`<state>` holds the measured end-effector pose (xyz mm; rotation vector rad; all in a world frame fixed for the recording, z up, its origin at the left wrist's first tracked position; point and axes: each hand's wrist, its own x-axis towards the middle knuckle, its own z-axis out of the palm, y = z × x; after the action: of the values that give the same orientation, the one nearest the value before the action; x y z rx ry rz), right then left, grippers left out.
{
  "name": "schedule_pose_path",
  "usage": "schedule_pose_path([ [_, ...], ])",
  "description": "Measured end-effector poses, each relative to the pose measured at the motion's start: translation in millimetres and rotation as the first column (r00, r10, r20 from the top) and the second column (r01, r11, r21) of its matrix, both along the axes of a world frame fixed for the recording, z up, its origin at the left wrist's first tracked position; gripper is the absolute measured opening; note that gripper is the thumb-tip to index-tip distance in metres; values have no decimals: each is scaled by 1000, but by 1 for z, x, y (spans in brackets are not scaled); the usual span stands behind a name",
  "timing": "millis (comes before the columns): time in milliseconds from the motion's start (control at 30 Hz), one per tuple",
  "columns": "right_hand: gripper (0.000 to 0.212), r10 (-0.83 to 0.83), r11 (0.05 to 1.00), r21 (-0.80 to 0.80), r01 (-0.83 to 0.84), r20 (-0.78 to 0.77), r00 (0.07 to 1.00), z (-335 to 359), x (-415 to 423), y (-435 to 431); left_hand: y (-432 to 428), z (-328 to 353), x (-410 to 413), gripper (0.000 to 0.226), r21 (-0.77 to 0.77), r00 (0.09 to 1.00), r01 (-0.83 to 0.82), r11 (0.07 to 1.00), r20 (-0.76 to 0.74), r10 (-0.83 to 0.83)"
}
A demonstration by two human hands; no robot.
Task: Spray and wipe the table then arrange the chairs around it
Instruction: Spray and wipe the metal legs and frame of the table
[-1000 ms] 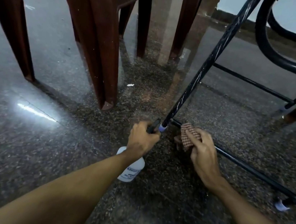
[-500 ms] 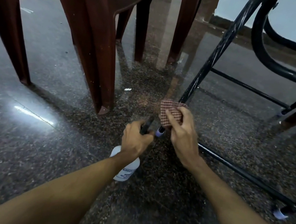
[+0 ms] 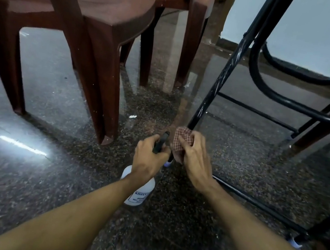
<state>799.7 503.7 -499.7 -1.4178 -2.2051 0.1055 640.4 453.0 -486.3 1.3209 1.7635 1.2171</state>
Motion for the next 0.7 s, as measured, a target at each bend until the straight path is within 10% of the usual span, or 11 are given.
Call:
schedule_pose_path([
  [200,49,-96,959,254,127,-129,987,78,7,30,15,40,6,23,94,998,62,994,25,-64],
  [500,42,-126,938,283,202,-265,956,137,12,36,32,90,3,23,198,996,87,976,11,-91],
  [700,44,-63,992,100,72,-91,994,118,34,10,39,123,7,26,206,990,129,970,33,-138],
])
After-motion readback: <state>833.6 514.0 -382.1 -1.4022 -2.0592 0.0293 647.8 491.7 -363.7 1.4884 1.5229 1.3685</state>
